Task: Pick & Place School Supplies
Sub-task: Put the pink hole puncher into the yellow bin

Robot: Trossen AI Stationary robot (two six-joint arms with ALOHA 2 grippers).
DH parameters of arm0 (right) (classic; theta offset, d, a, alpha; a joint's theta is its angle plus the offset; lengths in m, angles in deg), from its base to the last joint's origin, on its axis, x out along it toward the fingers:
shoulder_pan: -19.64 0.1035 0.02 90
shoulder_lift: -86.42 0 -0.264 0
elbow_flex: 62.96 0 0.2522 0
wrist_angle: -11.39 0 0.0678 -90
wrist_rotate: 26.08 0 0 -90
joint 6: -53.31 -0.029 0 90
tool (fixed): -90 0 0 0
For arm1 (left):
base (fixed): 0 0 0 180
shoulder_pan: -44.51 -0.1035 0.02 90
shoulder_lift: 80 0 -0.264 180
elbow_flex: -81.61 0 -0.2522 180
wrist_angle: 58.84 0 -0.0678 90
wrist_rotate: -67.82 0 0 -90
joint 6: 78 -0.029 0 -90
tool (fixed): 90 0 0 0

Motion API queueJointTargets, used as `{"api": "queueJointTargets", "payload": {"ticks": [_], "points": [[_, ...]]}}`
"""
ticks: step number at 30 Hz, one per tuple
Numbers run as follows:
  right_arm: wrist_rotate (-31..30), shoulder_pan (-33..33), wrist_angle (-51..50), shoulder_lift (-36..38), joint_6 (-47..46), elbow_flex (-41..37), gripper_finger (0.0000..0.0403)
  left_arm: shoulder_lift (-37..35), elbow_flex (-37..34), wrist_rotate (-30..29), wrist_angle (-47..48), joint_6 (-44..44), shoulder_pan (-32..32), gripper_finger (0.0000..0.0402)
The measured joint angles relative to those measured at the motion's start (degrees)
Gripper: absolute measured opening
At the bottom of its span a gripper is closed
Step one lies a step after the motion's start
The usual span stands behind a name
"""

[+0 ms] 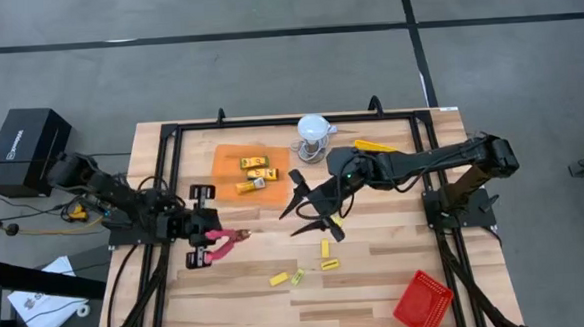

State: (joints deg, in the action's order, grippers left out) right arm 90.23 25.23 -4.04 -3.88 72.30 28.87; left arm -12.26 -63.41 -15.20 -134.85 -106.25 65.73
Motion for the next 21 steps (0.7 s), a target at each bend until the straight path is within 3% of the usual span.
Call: {"api": "queueJointTargets", "payload": {"ticks": [11,16,21], "points": [[7.34,-0.09,2.44,-0.26,-1.47,-0.02,0.02,9.12,11.22,18.32,-0.27,3.74,-3.87,0.0032],[16.55,-0.47,9.42,-3.31,-5.45,-0.01,0.02,13.97,17.36,24.66,-0.17,6.66,-5.45,0.0032],[20.64,-1.33,10.93,-4.78,-7.56,-0.04,0.0198,15.69,20.17,29.98,0.45,10.85,-6.93,0.0032]]}}
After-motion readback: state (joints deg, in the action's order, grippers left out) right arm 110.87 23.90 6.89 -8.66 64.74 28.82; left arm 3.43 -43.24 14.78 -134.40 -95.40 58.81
